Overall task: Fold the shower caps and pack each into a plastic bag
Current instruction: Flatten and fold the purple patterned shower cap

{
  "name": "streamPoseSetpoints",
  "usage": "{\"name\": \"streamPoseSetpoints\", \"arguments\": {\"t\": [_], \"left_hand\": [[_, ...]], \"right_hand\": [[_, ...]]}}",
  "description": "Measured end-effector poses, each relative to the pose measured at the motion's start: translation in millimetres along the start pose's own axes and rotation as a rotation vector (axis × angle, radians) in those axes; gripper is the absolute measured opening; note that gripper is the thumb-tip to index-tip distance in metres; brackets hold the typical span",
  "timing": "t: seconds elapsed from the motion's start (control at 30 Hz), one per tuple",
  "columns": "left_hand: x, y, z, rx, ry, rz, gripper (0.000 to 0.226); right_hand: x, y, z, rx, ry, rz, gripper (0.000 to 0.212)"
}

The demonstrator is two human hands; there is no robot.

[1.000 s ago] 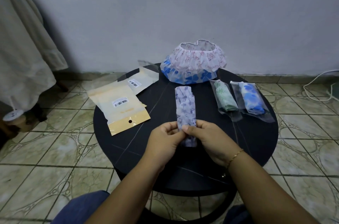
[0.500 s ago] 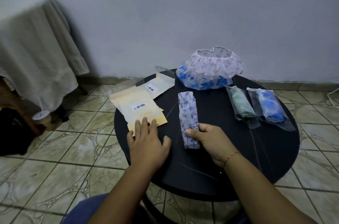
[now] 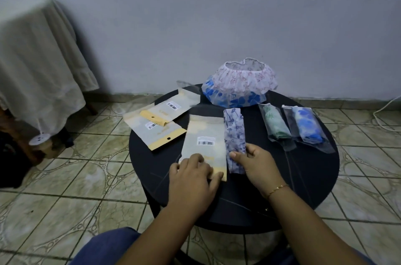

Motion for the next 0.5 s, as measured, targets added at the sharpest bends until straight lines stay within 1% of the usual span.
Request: {"name": "streamPoseSetpoints", "arguments": {"t": [0.1,0.23,0.27,0.33,0.4,0.47,0.5], "left_hand": [[9.2,-1.9,1.1,0.039,-0.012,-0.026,0.042],[14.3,-4.4,12.0,0.123,-0.087,-0.04,0.051],[16.4,-8.1,13.2,0.125,-0.11,-0.108,0.049],[20.9,-22.2,10.2,0.112,-0.129,-0.338,0.043],[27.4,-24.7,8.1,0.076,-0.139,-0.507,0.038],[33.3,-23.8,6.4,0.043,-0.16,-0.594,0.038],[35.9,-21.5,6.8,0.063,-0.191,-0.601,0.041]], "right_hand": [[-1.0,12.8,-2.2,-0.009,0.005,0.028,0.021],[-6.1,15.2,-7.7,-0.036,0.042,-0.012,0.025],[-7.7,13.4,-9.7,-0.047,0.054,-0.028,0.026],[-10.4,11.4,-13.8,-0.062,0.073,-0.05,0.027],[-11.4,12.8,-15.7,-0.065,0.085,-0.054,0.027],[-11.1,17.4,-17.6,-0.072,0.093,-0.032,0.025],[-10.6,20.4,-18.2,-0.074,0.097,-0.014,0.024]]}}
Point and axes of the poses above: each hand's wrist, its own x-axis towards the middle knuckle, its own y-axis out of the back of the hand, z = x × y, the point moved 9 cm from there along x, towards the middle knuckle, and after that the axes turned 4 degrees about z, right-handed, at the moved point
